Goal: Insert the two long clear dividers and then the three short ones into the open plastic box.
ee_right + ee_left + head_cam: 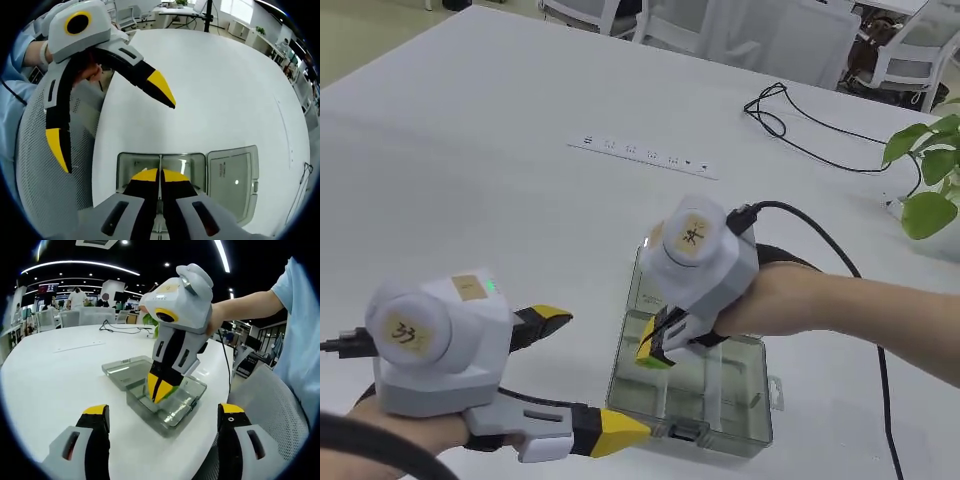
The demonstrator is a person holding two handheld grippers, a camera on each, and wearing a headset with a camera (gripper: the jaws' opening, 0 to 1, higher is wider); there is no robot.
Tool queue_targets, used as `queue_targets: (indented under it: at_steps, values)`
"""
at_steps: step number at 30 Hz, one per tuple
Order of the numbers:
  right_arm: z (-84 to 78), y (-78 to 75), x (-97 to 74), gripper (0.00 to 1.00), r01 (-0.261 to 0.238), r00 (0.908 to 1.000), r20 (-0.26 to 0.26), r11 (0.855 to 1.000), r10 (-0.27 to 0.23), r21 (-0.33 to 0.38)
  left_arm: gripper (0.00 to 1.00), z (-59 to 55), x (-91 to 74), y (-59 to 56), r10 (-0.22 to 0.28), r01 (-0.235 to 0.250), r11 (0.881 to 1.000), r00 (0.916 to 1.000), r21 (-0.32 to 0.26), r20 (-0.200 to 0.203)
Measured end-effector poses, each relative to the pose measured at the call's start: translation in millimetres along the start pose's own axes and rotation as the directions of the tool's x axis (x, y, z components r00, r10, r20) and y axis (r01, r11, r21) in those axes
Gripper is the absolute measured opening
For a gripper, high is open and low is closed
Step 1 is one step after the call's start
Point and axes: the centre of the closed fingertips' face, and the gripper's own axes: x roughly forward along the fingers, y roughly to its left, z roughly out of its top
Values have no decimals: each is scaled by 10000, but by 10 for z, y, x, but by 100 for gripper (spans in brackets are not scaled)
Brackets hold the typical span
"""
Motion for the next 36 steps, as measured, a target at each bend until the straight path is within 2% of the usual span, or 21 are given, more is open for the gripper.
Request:
queue_targets:
  at_steps: [5,7,9,18,21,25,29,32,36]
  values:
    - [-3,2,-5,3,0,9998,197,9997,5,-233,91,-1,1,1,-4,4,10000,10000,-8,-11]
    - [25,42,-16,10,-167,9987,487,9998,169,-47,91,-2,2,-2,-2,2,10000,10000,10,-18]
    - [35,67,-26,19,-131,9978,650,9995,149,-280,91,-4,3,-6,-10,10,10000,10000,-5,-29]
    - [50,98,-75,37,34,9921,1257,9995,6,-316,91,3,2,-8,-38,38,10000,10000,60,-32]
    - [59,88,-106,52,196,9877,1554,9994,-150,-287,91,4,1,-7,-50,50,10000,10000,74,-44]
    - [86,62,-154,67,493,9769,2096,9984,-424,-274,91,15,0,-10,-79,80,9999,10000,103,-39]
    - [86,92,-177,80,385,9696,2421,9992,-355,-73,91,35,-1,-11,-77,76,9999,10000,136,54]
    - [95,85,-182,92,601,9626,2655,9981,-545,-129,92,45,-6,-16,-70,69,9999,9999,113,97]
    - [98,88,-197,100,682,9568,2834,9977,-655,2,92,47,-15,-15,-61,59,9998,9999,164,80]
